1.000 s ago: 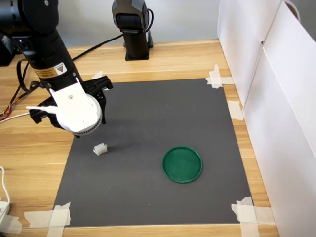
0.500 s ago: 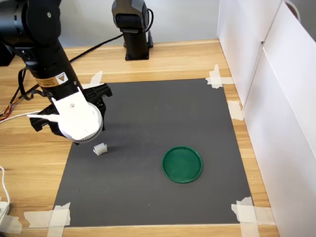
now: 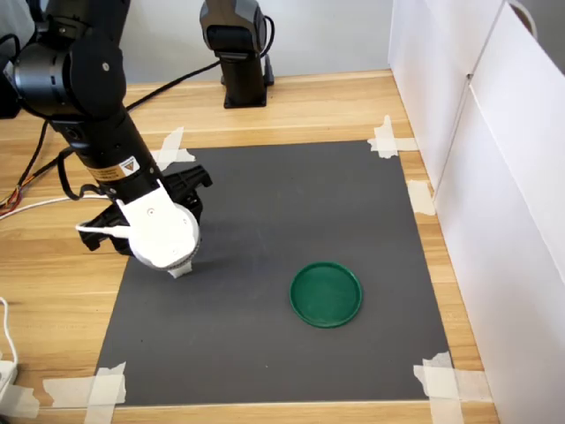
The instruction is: Grasp a white terminal and put it in the green lid.
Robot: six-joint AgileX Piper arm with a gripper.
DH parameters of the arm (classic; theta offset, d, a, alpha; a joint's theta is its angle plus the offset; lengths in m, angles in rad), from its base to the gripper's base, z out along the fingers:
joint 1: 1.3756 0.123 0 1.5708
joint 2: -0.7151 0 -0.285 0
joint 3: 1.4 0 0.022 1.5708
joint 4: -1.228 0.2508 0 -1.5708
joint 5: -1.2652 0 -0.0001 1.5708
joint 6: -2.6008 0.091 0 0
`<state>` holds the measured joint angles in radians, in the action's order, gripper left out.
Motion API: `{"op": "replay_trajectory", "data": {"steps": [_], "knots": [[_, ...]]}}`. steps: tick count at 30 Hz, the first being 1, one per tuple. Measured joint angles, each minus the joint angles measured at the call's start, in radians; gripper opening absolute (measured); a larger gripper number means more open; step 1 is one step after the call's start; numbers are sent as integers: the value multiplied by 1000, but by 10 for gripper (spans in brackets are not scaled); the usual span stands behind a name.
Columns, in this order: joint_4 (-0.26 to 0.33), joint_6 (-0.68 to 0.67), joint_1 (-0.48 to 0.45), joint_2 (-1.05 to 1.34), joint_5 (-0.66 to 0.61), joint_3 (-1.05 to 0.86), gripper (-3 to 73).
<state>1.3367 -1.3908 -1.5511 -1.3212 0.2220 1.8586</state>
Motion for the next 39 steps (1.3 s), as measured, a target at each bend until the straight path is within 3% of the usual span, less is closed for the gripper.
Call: {"op": "replay_trajectory", "data": {"steps": [7,39], "knots": [[-19,-3,1,-4,59,-11,607],[-17,-7,1,-85,74,-15,604]]}}
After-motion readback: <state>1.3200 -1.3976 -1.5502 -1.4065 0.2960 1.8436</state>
